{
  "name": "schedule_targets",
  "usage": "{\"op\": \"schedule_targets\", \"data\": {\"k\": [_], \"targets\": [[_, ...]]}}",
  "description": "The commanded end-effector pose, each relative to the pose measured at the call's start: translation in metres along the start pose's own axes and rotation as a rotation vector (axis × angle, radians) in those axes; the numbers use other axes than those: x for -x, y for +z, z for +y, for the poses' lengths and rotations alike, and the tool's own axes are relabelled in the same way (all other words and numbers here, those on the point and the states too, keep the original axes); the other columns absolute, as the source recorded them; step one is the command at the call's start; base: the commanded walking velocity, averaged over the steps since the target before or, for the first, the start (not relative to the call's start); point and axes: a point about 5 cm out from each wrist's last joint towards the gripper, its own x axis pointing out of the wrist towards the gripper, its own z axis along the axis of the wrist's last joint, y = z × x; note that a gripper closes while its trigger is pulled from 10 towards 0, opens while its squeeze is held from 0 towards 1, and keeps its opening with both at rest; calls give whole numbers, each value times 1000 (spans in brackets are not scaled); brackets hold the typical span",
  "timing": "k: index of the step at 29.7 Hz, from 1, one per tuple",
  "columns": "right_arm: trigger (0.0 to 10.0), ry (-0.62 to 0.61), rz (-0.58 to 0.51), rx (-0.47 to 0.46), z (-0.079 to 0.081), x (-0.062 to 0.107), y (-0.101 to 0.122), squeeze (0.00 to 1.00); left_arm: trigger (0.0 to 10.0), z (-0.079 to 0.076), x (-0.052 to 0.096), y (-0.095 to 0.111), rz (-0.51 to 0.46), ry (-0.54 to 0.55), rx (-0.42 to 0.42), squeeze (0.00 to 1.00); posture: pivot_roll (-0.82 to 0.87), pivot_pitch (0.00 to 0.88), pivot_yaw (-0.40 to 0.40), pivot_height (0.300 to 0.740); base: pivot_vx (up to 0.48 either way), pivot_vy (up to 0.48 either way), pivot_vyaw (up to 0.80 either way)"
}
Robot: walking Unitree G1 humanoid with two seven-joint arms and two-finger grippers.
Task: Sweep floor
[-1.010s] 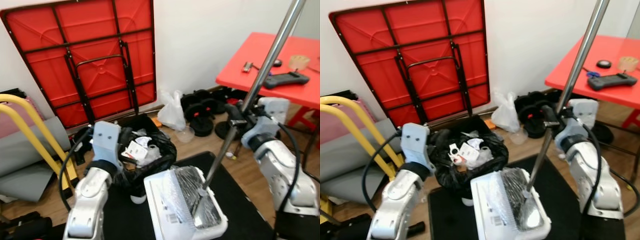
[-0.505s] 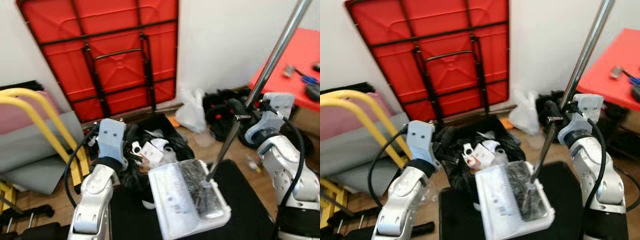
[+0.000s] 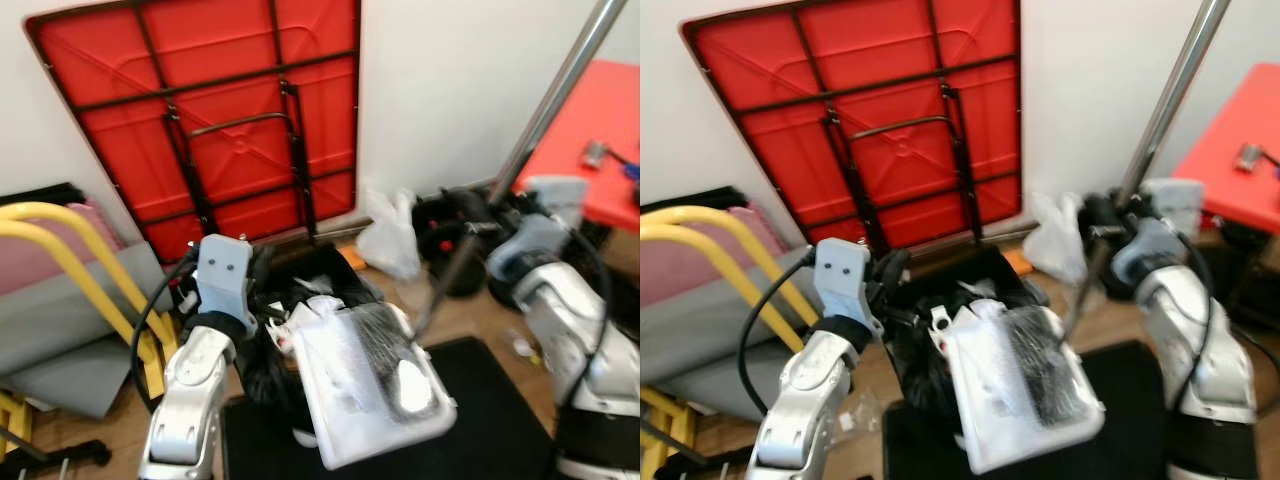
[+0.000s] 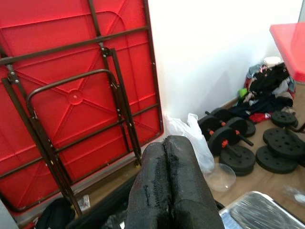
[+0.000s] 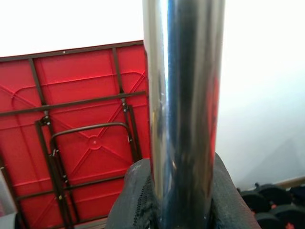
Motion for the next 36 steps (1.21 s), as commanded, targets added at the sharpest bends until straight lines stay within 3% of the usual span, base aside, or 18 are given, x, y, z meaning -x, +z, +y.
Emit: {"op": "schedule_targets", "data": {"k": [1, 28, 36], "targets": [[10000, 55, -55, -35, 13, -4, 9, 0, 10000, 5, 1, -3, 11, 19, -10, 0, -142, 0, -17, 740, 326, 0, 0], [10000, 71, -52, -25, 10, -7, 13, 0, 10000, 2, 3, -2, 13, 12, -5, 0, -137, 0, -13, 740, 326, 0, 0], [10000, 75, -65, 26, 4, -17, 23, 0, 10000, 0, 14, -1, 33, 18, 2, 0, -111, 23, -21, 740, 307, 0, 794]]}}
